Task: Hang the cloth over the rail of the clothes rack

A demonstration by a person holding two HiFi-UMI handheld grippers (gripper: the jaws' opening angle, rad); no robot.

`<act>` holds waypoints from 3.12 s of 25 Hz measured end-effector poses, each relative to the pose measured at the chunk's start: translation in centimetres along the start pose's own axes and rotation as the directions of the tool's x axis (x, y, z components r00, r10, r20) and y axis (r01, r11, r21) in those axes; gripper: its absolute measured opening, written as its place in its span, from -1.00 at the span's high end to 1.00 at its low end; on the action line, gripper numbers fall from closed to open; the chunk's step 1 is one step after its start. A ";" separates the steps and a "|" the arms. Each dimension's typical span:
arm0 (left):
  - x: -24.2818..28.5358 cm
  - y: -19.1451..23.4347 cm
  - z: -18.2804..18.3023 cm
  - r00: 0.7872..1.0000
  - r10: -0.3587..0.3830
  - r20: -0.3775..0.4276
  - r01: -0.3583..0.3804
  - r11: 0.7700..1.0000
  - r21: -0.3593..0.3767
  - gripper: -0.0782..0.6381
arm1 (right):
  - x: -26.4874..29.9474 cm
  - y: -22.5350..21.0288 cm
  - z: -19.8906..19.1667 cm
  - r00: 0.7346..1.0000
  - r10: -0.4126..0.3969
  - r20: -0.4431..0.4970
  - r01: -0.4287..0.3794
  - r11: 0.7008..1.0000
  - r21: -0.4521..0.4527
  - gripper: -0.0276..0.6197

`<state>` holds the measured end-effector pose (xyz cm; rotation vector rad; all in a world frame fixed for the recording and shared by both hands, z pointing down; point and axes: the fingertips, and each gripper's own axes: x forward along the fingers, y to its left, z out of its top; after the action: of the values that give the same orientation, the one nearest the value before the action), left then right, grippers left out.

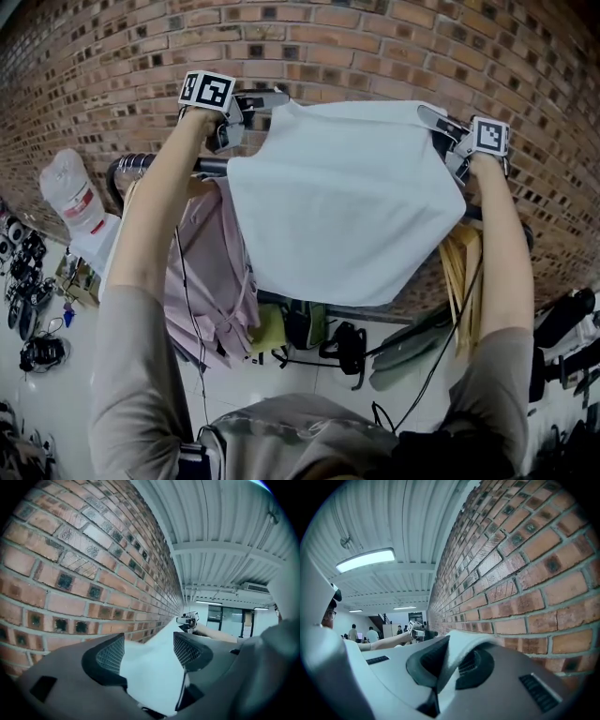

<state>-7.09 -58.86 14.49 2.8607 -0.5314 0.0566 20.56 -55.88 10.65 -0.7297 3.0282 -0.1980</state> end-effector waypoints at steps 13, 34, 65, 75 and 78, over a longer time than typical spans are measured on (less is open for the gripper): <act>-1.3 -5.1 5.4 0.948 -0.169 0.269 0.178 0.984 -0.011 -0.11 | 0.3 0.0 -1.5 0.999 -0.016 -0.052 0.019 0.998 0.052 0.85; -12.9 -21.8 -0.7 0.914 -0.250 0.321 0.160 0.947 0.279 -0.11 | 0.9 -0.2 -2.8 0.990 -0.020 -0.139 0.019 1.000 -0.006 0.85; -10.3 -16.2 -13.6 0.978 -0.174 0.112 0.172 0.985 0.031 0.73 | 2.2 3.1 -3.0 0.987 0.101 -0.125 -0.092 0.993 0.079 0.85; -10.0 -16.7 -13.4 0.970 -0.199 0.137 0.197 0.980 0.029 0.73 | 2.2 2.9 -4.4 0.979 0.086 -0.185 -0.060 0.988 0.144 0.57; -10.1 -16.7 -13.5 0.968 -0.206 0.145 0.205 0.979 0.022 0.73 | 2.1 2.9 -4.2 0.981 0.089 -0.171 -0.062 0.986 0.154 0.53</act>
<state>-10.46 -37.04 23.13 2.9244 -0.2583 -0.1885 17.17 -53.74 14.43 -0.6149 3.1551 -0.5067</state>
